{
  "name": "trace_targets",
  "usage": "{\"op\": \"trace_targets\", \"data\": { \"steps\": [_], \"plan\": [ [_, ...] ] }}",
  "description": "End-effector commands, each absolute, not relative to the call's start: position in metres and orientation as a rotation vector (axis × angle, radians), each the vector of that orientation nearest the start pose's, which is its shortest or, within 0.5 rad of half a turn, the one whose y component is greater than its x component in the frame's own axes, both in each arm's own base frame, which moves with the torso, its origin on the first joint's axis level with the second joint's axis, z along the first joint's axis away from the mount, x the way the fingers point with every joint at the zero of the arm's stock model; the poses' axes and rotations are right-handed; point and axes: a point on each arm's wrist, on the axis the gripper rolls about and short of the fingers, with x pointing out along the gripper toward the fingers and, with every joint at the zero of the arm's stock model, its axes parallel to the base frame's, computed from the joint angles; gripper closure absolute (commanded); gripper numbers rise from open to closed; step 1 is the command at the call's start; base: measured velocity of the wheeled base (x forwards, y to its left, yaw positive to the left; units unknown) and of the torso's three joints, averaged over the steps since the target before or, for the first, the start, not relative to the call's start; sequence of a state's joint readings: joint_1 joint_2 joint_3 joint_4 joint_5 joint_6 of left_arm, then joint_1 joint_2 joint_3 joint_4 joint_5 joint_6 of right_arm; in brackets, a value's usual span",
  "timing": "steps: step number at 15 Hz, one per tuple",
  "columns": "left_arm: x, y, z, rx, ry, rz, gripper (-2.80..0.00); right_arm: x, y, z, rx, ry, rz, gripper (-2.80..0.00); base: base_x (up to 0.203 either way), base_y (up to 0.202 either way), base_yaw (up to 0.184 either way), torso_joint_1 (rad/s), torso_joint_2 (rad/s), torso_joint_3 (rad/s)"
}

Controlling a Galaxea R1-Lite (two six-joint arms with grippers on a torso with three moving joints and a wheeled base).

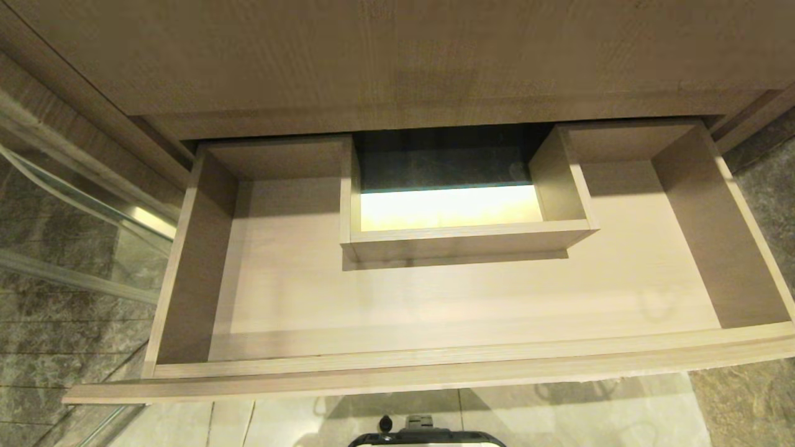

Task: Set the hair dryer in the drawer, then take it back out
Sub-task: Pick up the hairdryer

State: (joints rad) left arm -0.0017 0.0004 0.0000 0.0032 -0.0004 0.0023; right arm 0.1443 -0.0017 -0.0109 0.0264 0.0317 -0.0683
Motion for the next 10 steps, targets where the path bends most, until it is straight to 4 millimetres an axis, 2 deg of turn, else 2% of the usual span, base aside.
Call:
{"op": "trace_targets", "data": {
  "steps": [1, 8, 10],
  "plan": [
    [-0.0227, 0.0, 0.0749, 0.003, 0.004, -0.003, 0.0, -0.0265, -0.0032, 0.0746, -0.069, -0.029, 0.177, 0.0, 0.0, 0.0, 0.0, 0.0, 0.0, 0.0],
    [-0.0227, 0.0, 0.0746, 0.002, 0.006, -0.003, 0.0, -0.0265, -0.0032, 0.0746, -0.068, -0.029, 0.177, 0.0, 0.0, 0.0, 0.0, 0.0, 0.0, 0.0],
    [-0.0228, 0.0, 0.075, 0.002, 0.005, -0.003, 0.0, -0.0265, -0.0032, 0.0746, -0.071, -0.03, 0.177, 0.0, 0.0, 0.0, 0.0, 0.107, -0.03, -0.025]
  ]
}}
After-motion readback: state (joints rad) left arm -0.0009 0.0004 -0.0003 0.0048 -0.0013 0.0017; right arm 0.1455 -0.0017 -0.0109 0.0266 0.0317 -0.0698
